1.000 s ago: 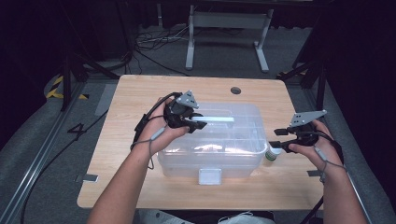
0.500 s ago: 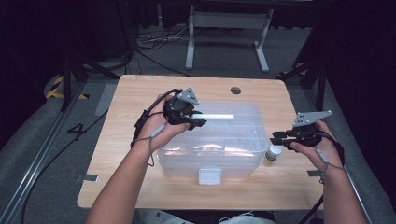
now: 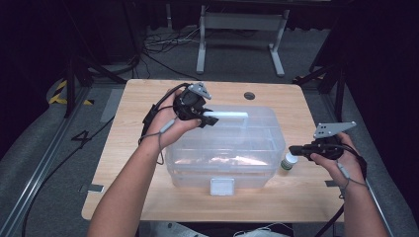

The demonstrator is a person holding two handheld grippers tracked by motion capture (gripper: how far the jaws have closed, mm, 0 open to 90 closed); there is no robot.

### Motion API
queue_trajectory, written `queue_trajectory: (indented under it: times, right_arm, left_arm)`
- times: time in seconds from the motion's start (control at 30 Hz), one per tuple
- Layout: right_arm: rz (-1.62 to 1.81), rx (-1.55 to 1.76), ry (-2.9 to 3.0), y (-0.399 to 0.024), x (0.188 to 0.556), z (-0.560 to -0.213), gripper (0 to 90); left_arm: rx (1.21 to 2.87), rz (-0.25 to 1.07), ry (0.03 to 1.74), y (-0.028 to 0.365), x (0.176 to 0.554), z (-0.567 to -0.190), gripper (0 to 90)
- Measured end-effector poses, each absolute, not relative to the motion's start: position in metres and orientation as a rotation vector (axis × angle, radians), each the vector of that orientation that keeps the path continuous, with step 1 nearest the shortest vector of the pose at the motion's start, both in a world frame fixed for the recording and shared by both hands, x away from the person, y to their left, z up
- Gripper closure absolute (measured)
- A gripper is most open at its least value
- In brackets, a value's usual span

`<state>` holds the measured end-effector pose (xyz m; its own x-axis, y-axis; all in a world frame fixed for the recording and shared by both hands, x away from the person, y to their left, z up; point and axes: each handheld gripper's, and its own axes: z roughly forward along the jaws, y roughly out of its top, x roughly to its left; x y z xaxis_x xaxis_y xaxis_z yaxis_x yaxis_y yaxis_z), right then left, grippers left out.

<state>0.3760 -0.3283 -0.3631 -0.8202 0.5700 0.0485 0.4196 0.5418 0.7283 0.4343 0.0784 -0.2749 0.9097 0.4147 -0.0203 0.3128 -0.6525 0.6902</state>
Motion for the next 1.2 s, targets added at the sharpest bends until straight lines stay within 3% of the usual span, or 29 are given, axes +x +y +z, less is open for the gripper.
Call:
queue_trajectory:
  times: [1.2]
  right_arm:
    - [1.373,0.68,2.651,-0.31,0.358,-0.364,90.0]
  left_arm:
    - [2.354,0.106,0.558,0.078,0.468,-0.258,68.8]
